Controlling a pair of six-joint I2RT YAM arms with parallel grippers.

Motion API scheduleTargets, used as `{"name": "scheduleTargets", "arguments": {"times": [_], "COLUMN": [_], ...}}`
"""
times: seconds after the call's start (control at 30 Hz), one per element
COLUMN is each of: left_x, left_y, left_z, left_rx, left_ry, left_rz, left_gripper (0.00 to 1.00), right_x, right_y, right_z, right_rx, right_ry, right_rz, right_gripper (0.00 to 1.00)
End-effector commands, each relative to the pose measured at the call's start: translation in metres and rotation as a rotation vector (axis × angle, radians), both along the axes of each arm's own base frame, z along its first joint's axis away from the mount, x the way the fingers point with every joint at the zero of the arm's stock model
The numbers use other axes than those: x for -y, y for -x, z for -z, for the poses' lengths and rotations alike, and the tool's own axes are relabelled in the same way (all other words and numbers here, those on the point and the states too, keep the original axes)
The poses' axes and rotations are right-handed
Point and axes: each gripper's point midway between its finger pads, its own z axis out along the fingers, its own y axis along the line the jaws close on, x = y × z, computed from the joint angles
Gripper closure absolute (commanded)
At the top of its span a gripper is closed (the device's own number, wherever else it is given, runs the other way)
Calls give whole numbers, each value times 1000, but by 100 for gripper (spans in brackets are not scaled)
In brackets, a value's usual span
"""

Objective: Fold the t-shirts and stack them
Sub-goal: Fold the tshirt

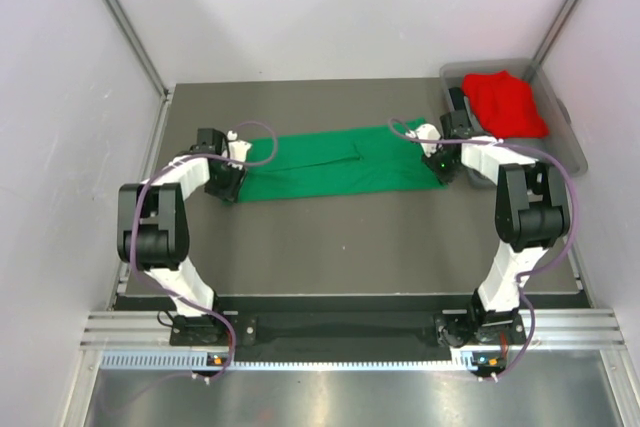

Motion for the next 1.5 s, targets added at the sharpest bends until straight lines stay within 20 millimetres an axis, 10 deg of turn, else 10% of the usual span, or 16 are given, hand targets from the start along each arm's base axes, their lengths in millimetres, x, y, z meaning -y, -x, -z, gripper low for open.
{"name": "scheduleTargets", "arguments": {"times": [0.0,0.23,1.2,1.47], "left_x": [-5,10,8,-2], "left_y": [12,-4,-5,1], "left_z": [-12,-78,-1,9], "left_rx": [8,161,-128,-176], "left_ry": [-2,28,-10,-53], "left_rz": [15,151,383,365], "left_gripper": [53,34,44,100], "right_x": [11,-5,-32,-37], "right_y": [2,-1,25,25], "right_z": [-6,-50,-51,-52], "right_rx": [14,101,56,60], "right_ry": [8,-87,-191,-214], "right_rz": [43,22,-14,-16], "right_gripper": [80,73,72,72]}}
